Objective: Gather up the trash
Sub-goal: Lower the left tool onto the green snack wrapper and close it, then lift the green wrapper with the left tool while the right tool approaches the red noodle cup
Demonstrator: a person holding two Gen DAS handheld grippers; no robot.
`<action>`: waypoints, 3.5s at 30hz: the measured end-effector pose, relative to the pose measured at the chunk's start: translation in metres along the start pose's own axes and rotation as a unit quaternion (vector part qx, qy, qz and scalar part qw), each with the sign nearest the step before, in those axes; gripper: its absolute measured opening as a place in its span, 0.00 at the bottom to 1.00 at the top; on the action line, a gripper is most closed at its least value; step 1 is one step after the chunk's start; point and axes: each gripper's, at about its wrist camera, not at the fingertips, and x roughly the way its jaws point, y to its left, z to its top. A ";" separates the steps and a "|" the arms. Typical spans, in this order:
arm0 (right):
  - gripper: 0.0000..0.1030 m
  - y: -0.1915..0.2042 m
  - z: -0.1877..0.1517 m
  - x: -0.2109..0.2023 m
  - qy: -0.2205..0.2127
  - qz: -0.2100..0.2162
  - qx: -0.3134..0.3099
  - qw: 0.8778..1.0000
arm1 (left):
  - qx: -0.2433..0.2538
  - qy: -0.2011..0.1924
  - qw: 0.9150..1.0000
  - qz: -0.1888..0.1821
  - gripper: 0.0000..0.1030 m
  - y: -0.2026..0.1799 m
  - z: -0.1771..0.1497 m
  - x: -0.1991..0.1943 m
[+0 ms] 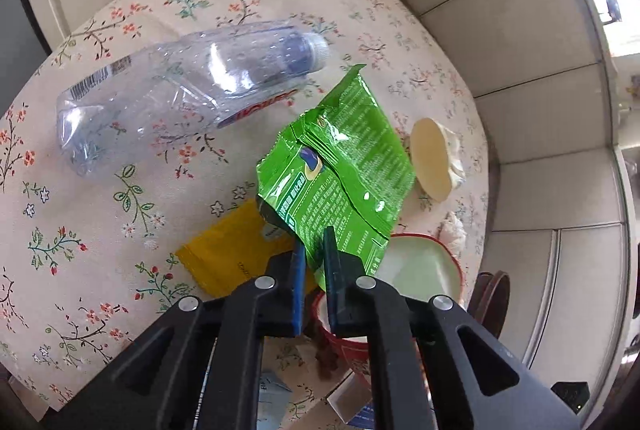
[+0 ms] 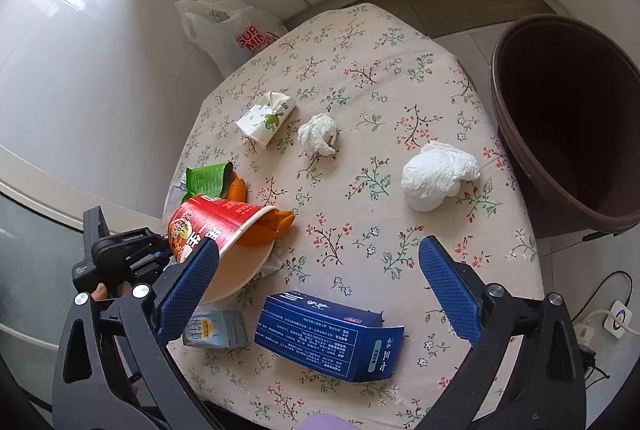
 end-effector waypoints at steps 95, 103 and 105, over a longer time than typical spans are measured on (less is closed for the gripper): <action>0.93 0.098 -0.049 0.024 -0.083 -0.167 -0.319 0.929 | 0.195 -0.070 0.978 0.001 0.06 -0.097 -0.011 0.005; 0.93 0.142 -0.046 0.056 -0.069 -0.211 -0.270 0.937 | 0.234 -0.204 0.951 0.006 0.06 -0.092 -0.032 -0.103; 0.93 0.154 -0.046 0.065 -0.068 -0.232 -0.268 0.932 | 0.228 -0.221 0.948 -0.001 0.06 -0.085 -0.033 -0.120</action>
